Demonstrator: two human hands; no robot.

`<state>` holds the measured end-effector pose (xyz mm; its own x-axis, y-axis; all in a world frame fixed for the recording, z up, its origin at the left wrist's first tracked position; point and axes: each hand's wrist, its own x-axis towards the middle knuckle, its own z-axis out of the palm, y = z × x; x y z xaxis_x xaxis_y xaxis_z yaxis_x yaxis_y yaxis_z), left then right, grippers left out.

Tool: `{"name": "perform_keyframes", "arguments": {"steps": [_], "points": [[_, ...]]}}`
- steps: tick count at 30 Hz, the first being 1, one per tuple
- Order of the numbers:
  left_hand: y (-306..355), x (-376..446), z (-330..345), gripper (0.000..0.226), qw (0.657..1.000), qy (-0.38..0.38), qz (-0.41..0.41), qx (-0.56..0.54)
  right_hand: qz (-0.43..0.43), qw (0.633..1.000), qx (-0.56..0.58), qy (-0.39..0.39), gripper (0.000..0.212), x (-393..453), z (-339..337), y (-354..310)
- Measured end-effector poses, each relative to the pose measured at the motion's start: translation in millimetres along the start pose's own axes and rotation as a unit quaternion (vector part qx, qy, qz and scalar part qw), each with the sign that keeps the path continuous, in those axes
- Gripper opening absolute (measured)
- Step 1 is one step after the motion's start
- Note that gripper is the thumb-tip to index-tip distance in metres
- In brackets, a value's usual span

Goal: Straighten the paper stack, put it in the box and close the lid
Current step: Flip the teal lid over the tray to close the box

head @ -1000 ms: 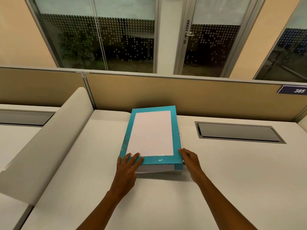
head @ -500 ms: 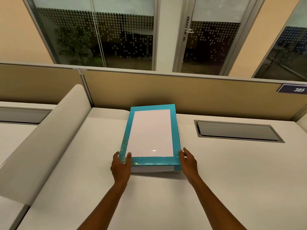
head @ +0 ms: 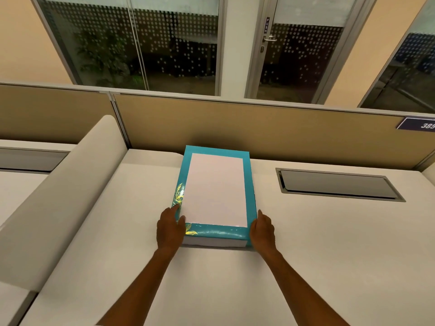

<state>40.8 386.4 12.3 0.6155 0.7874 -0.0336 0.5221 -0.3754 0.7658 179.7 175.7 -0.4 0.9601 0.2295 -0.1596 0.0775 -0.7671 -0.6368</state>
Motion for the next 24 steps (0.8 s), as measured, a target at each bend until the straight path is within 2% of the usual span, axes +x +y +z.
{"name": "perform_keyframes", "arguments": {"steps": [3, 5, 8, 15, 24], "points": [[1.9, 15.0, 2.7, 0.048, 0.992, -0.058, 0.057, 0.097, -0.075, 0.995, -0.061, -0.034, 0.062, 2.3, 3.1, -5.2], [4.3, 27.6, 6.4, 0.050, 0.973, -0.090, 0.111, 0.179, -0.124, 0.982, -0.139, -0.034, 0.060, 11.2, 4.5, -11.0], [6.9, 45.8, 11.7, 0.055, 0.937, -0.139, 0.158, 0.279, -0.139, 0.966, -0.210, -0.058, 0.062, 26.3, 4.3, -22.3], [10.1, 86.7, 20.9, 0.069, 0.917, -0.194, 0.176, 0.301, -0.144, 0.959, -0.231, -0.080, 0.078, 65.7, 12.7, -39.4], [8.8, 88.1, 32.7, 0.069, 0.917, -0.150, 0.181, 0.321, -0.138, 0.957, -0.255, -0.008, 0.080, 71.3, 29.0, -41.6]]}}
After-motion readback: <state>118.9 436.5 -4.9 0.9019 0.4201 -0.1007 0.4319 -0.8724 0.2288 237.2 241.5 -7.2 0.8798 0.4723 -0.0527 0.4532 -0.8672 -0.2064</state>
